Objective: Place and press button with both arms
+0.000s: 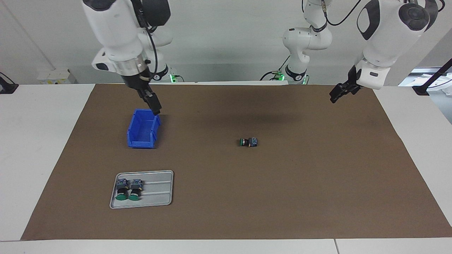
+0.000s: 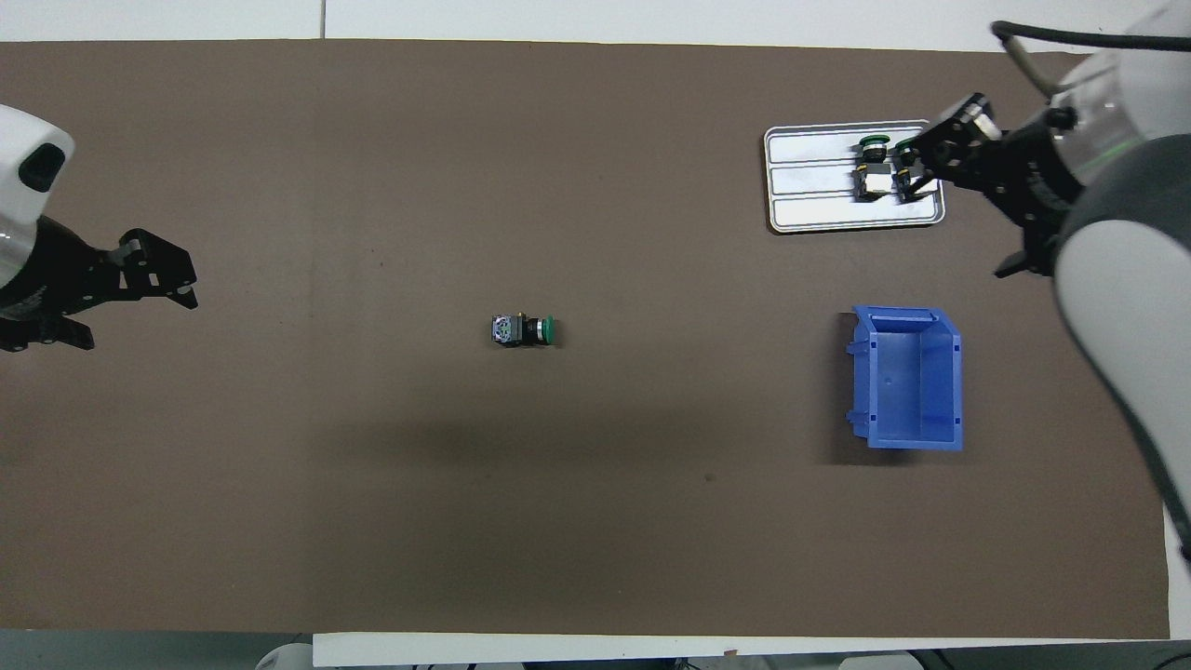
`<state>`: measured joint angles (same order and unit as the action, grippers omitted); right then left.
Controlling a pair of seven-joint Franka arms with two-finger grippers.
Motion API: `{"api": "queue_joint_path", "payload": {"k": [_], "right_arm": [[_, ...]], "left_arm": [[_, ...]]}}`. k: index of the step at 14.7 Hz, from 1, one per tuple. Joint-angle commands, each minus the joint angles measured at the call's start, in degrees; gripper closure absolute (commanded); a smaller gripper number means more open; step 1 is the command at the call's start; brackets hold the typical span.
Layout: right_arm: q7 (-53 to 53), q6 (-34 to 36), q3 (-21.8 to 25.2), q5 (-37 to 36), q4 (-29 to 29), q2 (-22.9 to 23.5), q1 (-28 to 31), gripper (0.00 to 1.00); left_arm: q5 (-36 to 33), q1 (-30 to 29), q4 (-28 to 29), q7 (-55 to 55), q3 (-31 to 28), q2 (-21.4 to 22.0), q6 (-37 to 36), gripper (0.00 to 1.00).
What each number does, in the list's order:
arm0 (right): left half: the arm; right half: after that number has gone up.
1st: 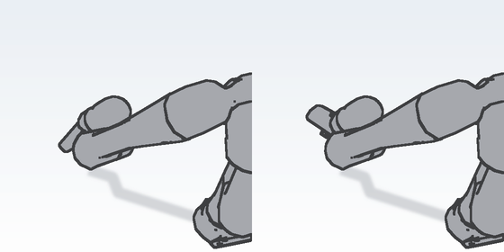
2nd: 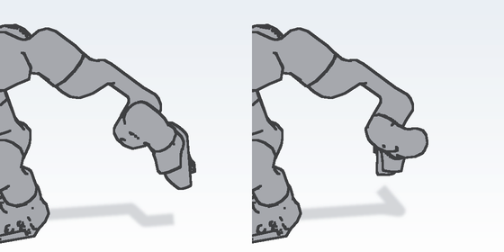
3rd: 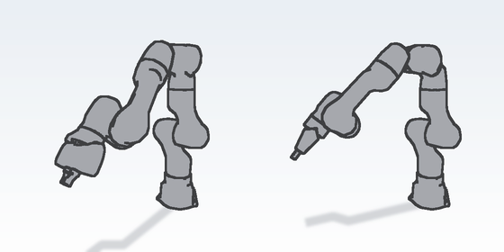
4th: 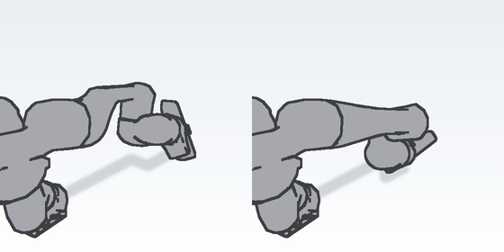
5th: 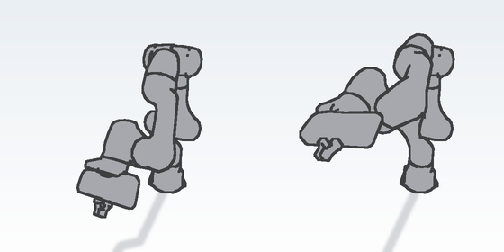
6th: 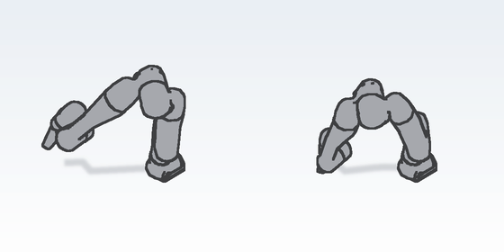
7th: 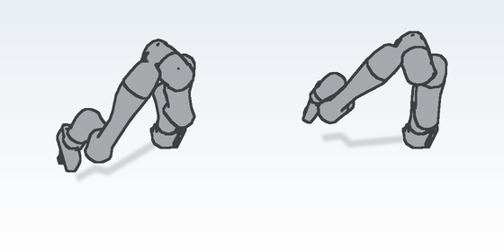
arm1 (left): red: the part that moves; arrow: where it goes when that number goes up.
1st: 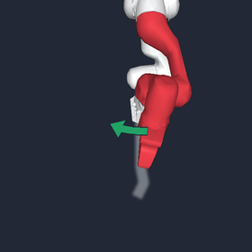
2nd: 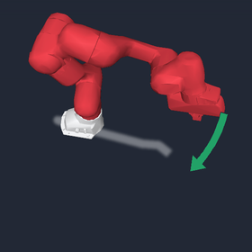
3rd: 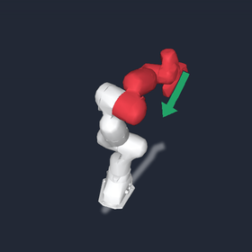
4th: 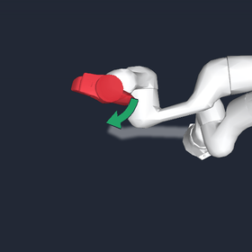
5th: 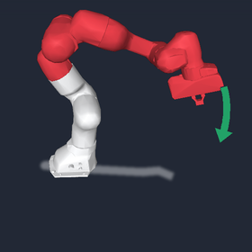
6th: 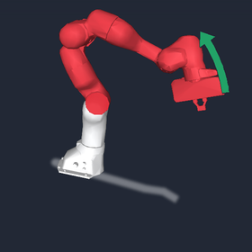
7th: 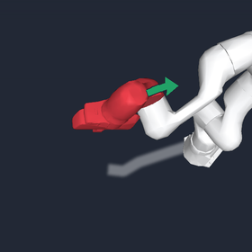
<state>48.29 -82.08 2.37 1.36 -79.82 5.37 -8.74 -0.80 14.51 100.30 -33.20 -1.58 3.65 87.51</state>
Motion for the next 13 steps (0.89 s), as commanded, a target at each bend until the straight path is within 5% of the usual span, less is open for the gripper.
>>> {"api": "queue_joint_path", "payload": {"k": [1, 5, 13], "right_arm": [[-23.0, 1.6, -0.7, 0.3, -3.3, -2.0, 5.7, 0.00], [-43.6, 1.7, -0.5, -0.6, -9.2, -5.0, 11.0, 0.00], [-48.2, 0.4, -2.4, -1.3, -13.2, -7.1, 12.1, 0.00]], "left_arm": [[0.4, 4.5, 4.4, -11.2, -0.4, 1.1, 4.7, 0.00], [2.7, 10.8, 5.5, -29.5, -0.4, -1.1, 8.9, 0.00], [2.8, 21.3, 7.0, -63.8, -0.4, -10.4, 22.2, 0.00]]}}
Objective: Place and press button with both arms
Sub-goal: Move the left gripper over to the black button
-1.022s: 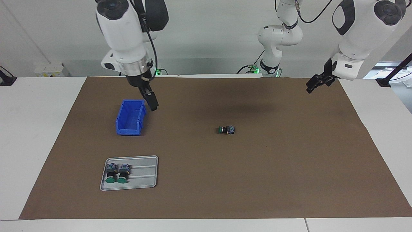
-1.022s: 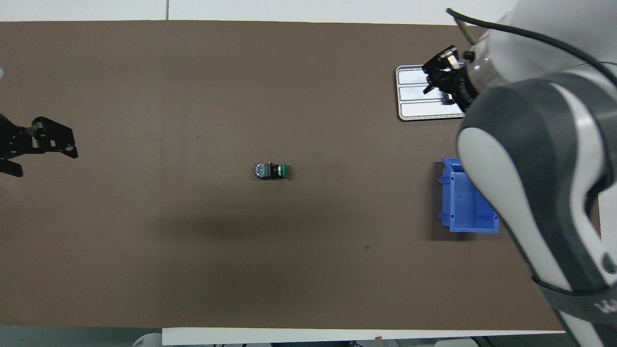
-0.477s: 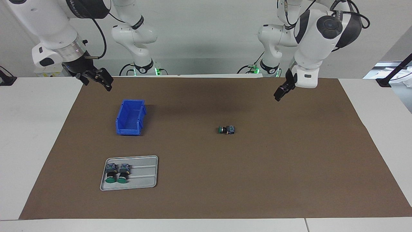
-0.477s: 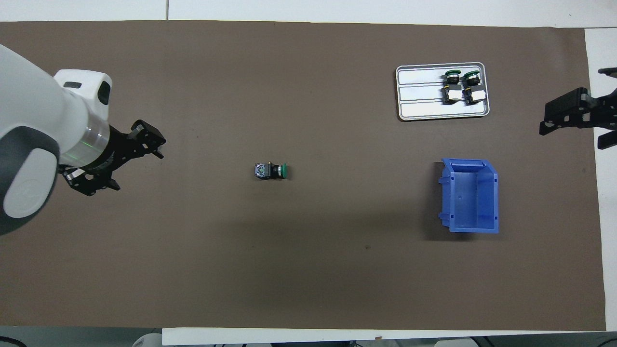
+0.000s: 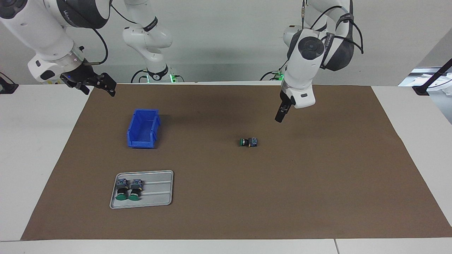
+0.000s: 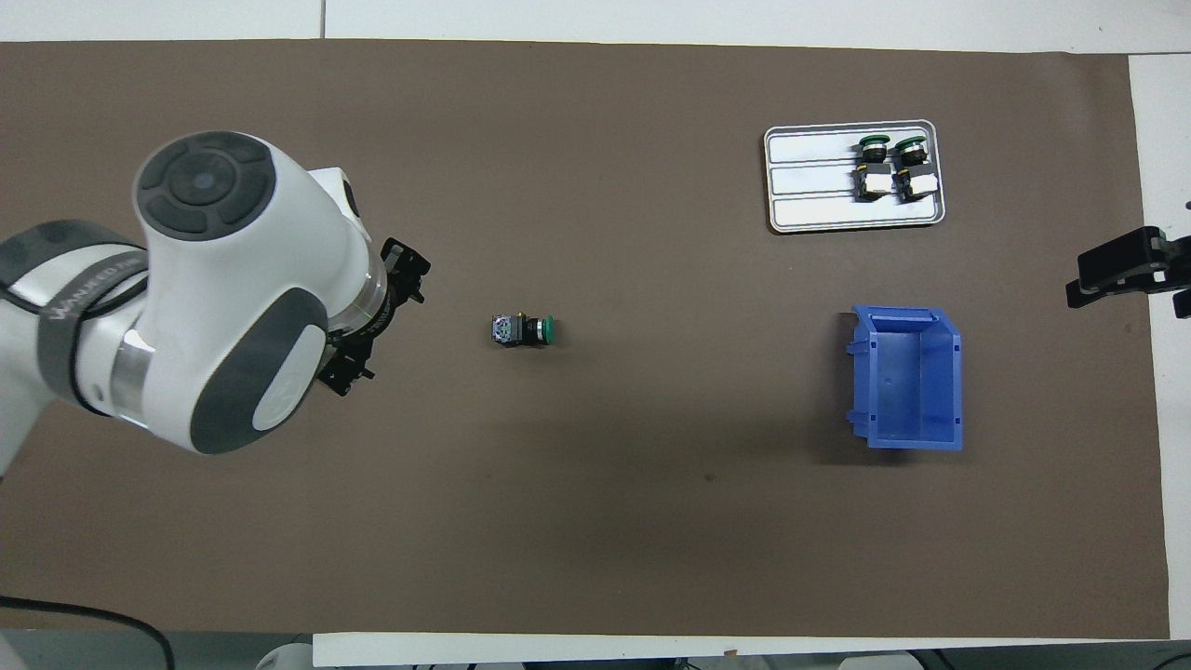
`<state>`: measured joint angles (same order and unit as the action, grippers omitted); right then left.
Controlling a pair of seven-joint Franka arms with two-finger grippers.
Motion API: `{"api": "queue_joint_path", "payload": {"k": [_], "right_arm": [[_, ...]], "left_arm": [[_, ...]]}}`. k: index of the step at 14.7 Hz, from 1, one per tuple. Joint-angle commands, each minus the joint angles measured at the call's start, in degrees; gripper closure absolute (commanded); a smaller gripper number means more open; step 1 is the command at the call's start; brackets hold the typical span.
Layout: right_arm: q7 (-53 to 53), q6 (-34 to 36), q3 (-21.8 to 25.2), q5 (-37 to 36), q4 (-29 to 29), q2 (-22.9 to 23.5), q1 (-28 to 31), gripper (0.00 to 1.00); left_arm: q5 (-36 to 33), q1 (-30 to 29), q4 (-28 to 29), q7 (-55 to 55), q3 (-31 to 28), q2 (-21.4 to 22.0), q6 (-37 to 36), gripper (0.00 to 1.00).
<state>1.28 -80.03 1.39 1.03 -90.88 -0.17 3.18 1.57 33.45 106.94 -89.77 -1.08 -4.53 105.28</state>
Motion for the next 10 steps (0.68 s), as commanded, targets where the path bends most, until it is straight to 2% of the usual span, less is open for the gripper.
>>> {"api": "queue_joint_path", "payload": {"k": [1, 3, 6, 8, 10], "right_arm": [[-1.1, -1.7, -2.5, -1.5, -1.5, -1.5, 0.2, 0.01], [-1.2, -2.3, -2.9, -2.3, -1.6, -1.5, 0.7, 0.00], [-0.7, -1.8, -2.9, -2.2, -2.0, -1.6, 0.2, 0.00], [-0.8, -1.8, -2.8, -1.6, -1.9, -1.6, 0.2, 0.01], [-0.8, -1.7, -2.8, -1.6, -1.9, -1.6, 0.2, 0.00]], "left_arm": [[0.5, 2.7, 0.4, -10.0, -0.9, -3.3, 6.8, 0.01], [0.5, 4.7, 0.0, -12.4, -0.9, -5.9, 8.9, 0.01], [0.8, 5.0, 0.3, -17.8, -0.7, -9.9, 15.7, 0.01], [1.9, 5.9, -0.2, -19.8, -0.9, -14.0, 18.8, 0.01], [2.2, 6.1, 0.1, -20.8, -0.7, -14.9, 19.9, 0.01]]}}
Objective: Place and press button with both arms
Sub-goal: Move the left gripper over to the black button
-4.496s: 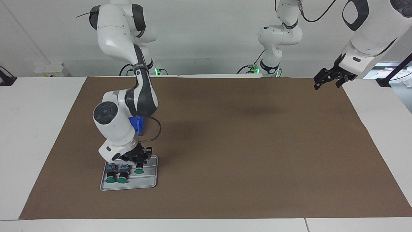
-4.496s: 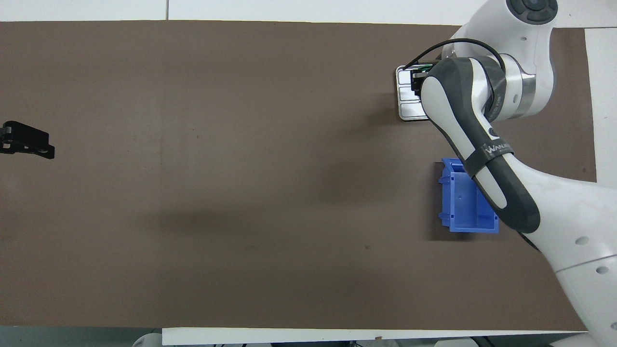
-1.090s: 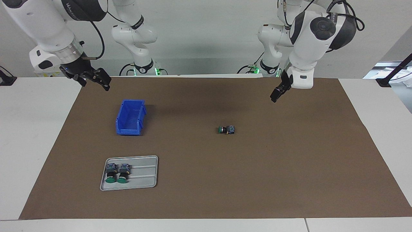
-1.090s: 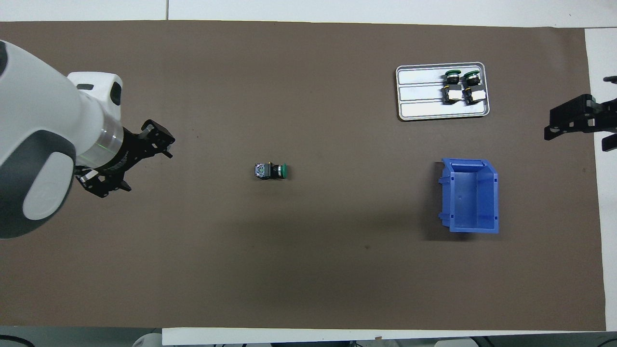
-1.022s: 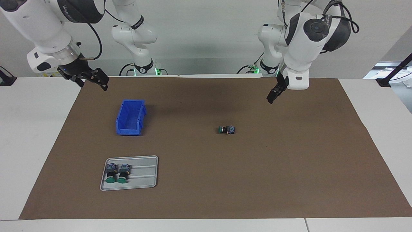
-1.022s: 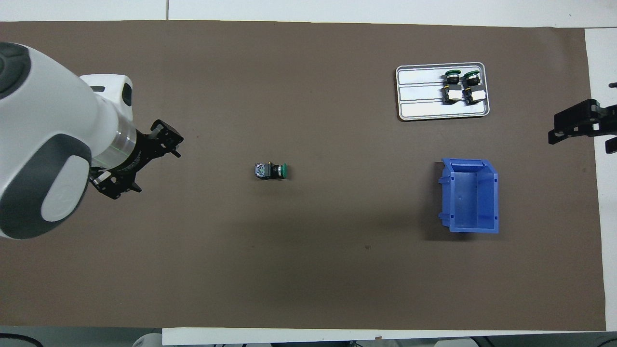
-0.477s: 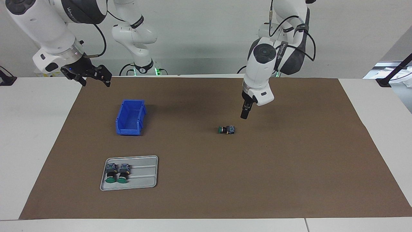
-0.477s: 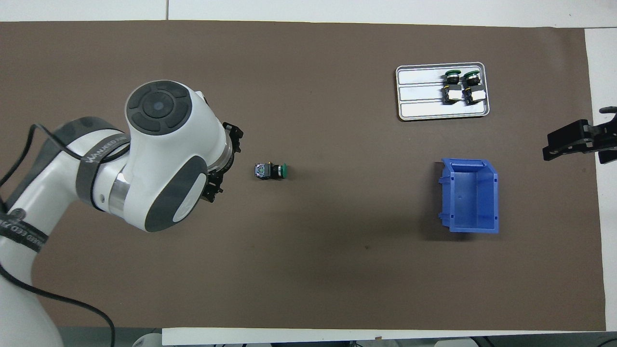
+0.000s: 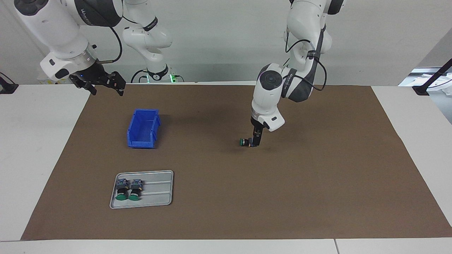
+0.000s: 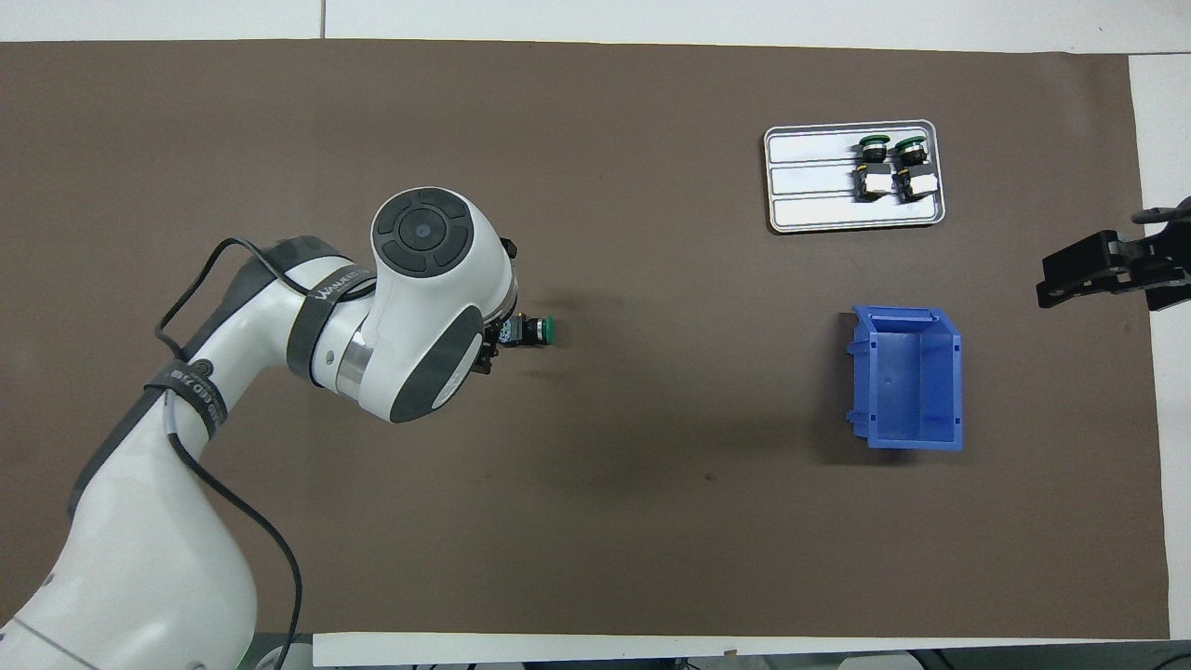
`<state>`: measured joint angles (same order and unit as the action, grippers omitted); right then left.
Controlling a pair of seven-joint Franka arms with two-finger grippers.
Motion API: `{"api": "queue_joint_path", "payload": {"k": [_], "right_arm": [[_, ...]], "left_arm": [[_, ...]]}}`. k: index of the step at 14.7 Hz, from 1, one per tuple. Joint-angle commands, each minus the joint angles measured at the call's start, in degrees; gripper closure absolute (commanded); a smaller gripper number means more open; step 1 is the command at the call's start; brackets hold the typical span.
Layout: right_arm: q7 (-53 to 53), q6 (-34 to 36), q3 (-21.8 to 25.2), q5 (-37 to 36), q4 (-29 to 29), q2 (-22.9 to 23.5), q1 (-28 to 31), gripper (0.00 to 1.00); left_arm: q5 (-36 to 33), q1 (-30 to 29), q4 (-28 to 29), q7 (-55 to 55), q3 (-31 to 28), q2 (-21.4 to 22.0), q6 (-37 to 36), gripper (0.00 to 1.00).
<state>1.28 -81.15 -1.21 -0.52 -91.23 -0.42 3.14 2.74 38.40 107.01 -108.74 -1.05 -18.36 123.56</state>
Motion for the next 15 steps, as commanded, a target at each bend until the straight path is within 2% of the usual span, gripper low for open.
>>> {"api": "queue_joint_path", "payload": {"k": [1, 5, 8, 11, 13, 15], "right_arm": [[-0.8, -0.6, -0.2, -0.1, -1.6, -1.3, 0.3, 0.01], [-0.8, -0.6, -0.3, -0.1, -1.6, -1.3, 0.3, 0.00], [-0.8, -0.6, -0.2, -0.1, -1.6, -1.3, 0.3, 0.00], [-0.8, -0.6, -0.3, -0.1, -1.6, -1.3, 0.3, 0.00], [-0.8, -0.6, -0.3, -0.1, -1.6, -1.3, 0.3, 0.00], [-0.8, -0.6, -0.2, -0.1, -1.6, -1.3, 0.3, 0.00]], "left_arm": [[2.3, 1.2, 0.1, -3.3, -0.7, -1.2, 2.4, 0.01], [3.0, 2.0, 0.6, -6.6, -0.7, -1.9, 4.1, 0.02], [3.0, 2.5, 3.8, -8.8, -0.7, -1.7, 7.5, 0.03], [3.0, 2.5, 4.3, -10.8, -0.7, -1.7, 8.5, 0.05], [3.1, 2.5, 4.2, -10.7, -0.7, -2.1, 9.0, 0.11], [3.1, 2.6, 4.2, -10.9, -0.7, -2.4, 9.2, 0.20]]}}
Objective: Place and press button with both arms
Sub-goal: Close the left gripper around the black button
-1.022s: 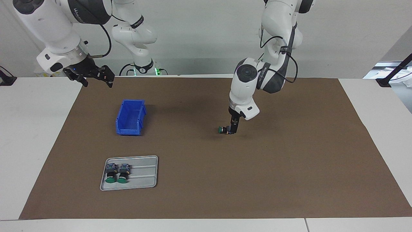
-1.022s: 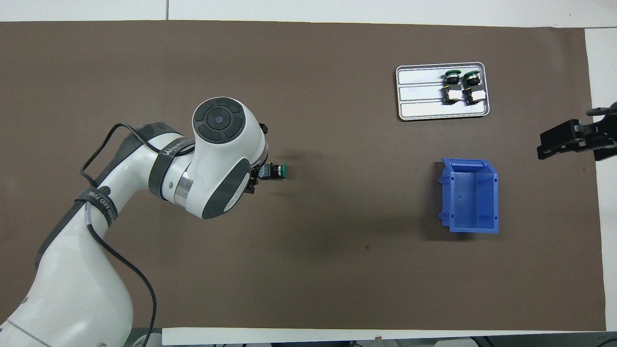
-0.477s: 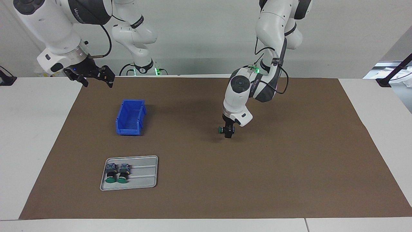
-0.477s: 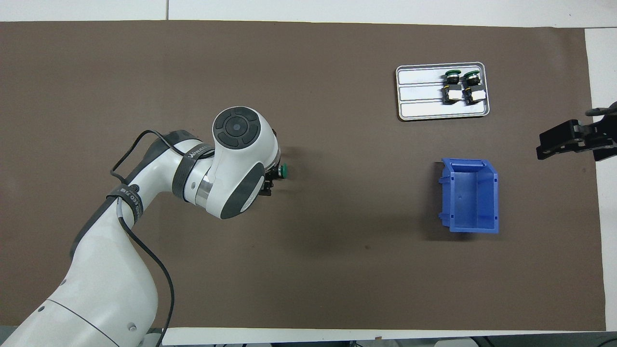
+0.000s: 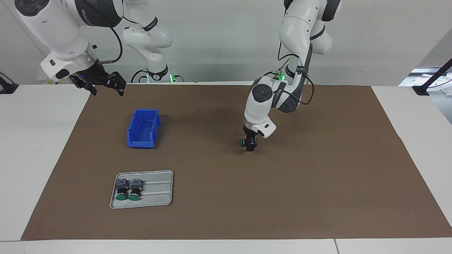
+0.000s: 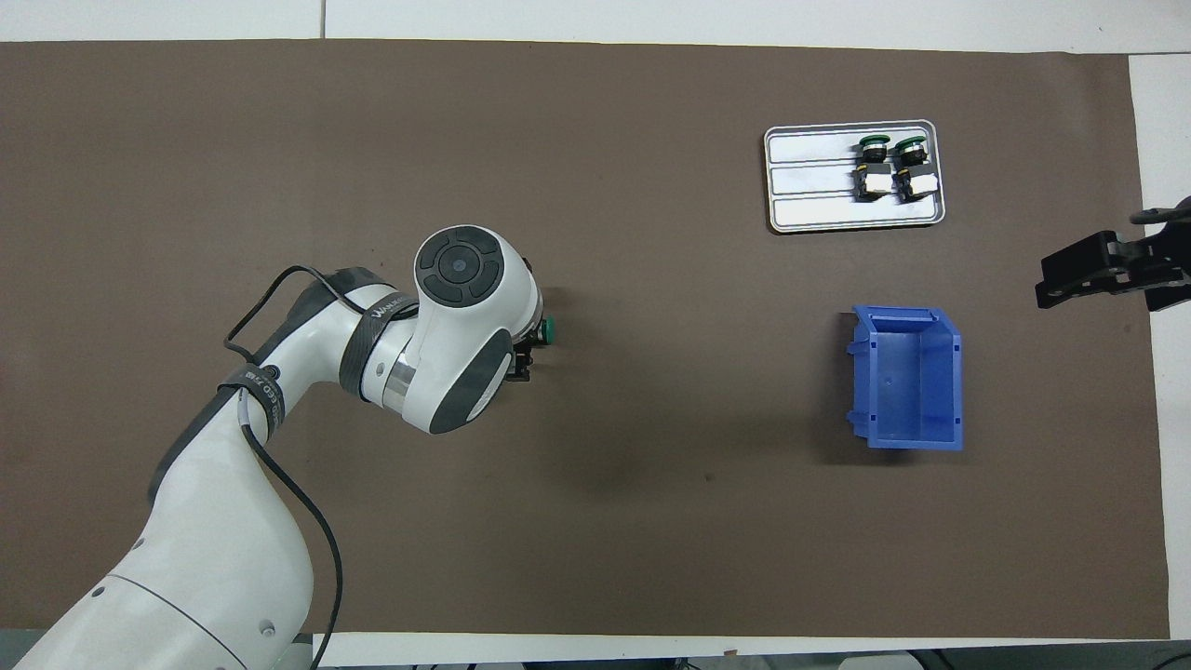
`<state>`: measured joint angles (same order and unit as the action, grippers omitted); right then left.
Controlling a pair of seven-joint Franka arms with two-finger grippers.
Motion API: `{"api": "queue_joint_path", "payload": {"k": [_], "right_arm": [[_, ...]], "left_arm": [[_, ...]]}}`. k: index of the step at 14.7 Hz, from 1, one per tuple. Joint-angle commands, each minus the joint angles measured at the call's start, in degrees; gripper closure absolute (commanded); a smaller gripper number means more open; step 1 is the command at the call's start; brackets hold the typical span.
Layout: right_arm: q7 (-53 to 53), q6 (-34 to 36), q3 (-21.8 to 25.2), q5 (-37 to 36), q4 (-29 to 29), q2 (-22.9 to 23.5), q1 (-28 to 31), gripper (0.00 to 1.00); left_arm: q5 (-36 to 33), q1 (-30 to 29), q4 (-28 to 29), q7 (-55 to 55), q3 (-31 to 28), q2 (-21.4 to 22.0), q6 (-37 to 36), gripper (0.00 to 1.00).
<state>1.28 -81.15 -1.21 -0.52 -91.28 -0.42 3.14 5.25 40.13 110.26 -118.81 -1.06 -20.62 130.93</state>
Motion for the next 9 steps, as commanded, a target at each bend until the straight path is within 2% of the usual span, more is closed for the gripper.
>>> {"api": "queue_joint_path", "payload": {"k": [1, 6, 9], "right_arm": [[-0.8, -0.6, -0.3, -0.1, -1.5, -1.3, 0.3, 0.01], [-0.8, -0.6, -0.2, -0.1, -1.5, -1.3, 0.3, 0.00], [-0.8, -0.6, -0.2, -0.1, -1.5, -1.3, 0.3, 0.00]], "left_arm": [[0.6, 0.8, 0.9, -0.7, -0.7, -0.1, 1.8, 0.25], [0.6, 1.5, 1.0, -0.6, -0.6, -0.1, 2.4, 0.36], [0.6, 1.5, 1.0, -0.5, -0.6, -0.1, 2.4, 0.60]]}}
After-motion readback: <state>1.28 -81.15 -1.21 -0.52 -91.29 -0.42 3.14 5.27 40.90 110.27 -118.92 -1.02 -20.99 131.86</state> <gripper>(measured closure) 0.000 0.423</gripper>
